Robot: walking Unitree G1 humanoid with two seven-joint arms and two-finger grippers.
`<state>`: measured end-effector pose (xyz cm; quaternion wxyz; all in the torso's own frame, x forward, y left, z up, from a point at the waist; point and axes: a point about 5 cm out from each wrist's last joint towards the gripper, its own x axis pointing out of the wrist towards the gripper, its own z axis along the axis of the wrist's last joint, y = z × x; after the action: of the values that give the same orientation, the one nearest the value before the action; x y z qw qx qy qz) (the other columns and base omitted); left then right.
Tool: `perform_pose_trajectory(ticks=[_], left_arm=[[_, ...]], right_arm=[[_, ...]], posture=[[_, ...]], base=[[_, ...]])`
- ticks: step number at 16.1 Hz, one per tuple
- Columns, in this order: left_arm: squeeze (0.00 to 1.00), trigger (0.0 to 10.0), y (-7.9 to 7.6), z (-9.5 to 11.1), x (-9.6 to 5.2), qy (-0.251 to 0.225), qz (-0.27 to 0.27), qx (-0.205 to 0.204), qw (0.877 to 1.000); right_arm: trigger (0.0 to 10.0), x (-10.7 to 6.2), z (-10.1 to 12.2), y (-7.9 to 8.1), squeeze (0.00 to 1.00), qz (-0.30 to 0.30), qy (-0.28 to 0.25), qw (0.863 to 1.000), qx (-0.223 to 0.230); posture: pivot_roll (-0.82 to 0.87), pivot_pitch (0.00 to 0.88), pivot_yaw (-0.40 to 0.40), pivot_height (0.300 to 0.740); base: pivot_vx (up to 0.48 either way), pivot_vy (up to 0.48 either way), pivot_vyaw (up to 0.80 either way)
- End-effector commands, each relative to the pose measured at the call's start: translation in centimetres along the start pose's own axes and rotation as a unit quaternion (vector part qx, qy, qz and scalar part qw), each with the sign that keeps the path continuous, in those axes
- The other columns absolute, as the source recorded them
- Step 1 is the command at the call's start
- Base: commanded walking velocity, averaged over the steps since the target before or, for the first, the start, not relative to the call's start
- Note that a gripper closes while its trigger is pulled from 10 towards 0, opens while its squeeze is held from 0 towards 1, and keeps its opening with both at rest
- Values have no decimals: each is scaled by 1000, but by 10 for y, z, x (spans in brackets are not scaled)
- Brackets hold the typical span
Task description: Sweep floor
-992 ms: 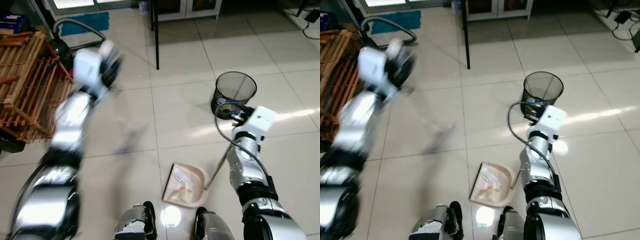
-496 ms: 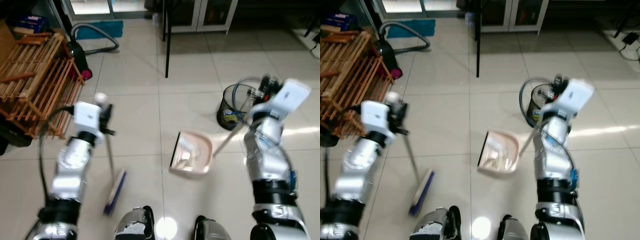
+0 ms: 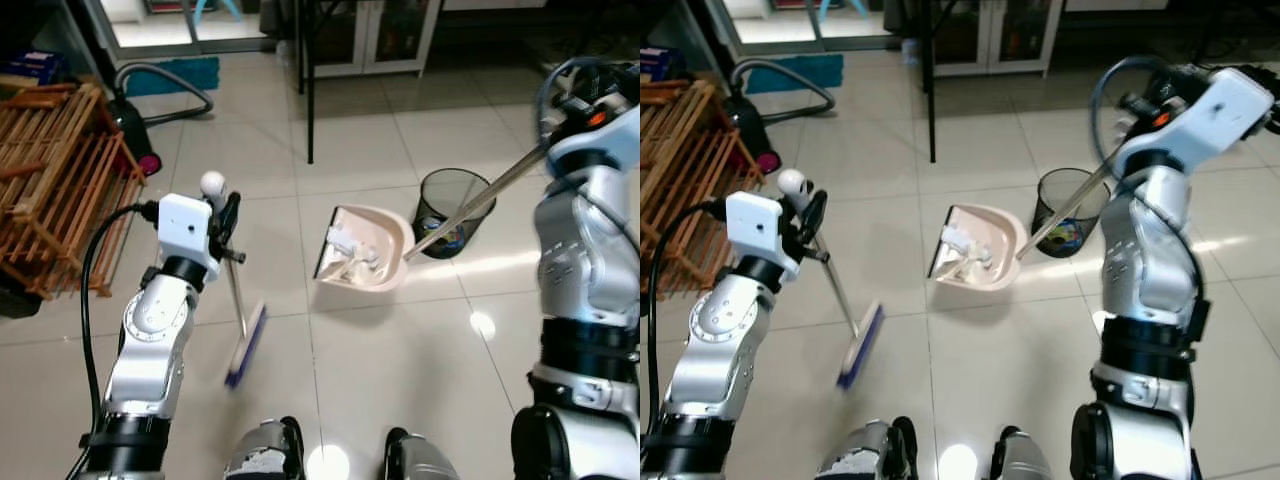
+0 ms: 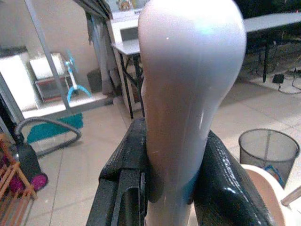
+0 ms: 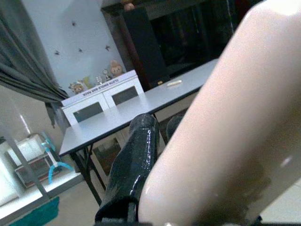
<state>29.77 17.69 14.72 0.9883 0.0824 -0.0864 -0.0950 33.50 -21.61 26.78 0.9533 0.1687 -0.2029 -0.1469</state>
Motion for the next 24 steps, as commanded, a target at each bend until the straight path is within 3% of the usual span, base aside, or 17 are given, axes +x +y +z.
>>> perform_pose_trajectory(ticks=[1,5,14,20,24], left_arm=[[0,10000,3,8,-2,-13,12,7,1000],[0,10000,4,14,-1,-15,26,8,1000],[0,10000,-1,8,-4,4,28,2,1000],[0,10000,-4,7,-3,5,24,-3,1000],[0,10000,-5,4,-3,8,22,-10,1000]], right_arm=[[10000,4,18,4,0,5,-31,999,11],[10000,9,18,-8,0,-23,-27,999,36],[10000,14,29,-10,0,-20,-42,999,24],[10000,17,32,-13,0,-34,-50,998,33],[10000,16,33,-16,0,-44,-56,997,34]], posture=[[46,101,31,740],[60,91,14,740],[52,93,23,740],[42,76,35,740],[18,63,52,740]], base=[[311,0,-400],[368,0,-206],[397,0,0],[404,0,-629],[401,0,0]])
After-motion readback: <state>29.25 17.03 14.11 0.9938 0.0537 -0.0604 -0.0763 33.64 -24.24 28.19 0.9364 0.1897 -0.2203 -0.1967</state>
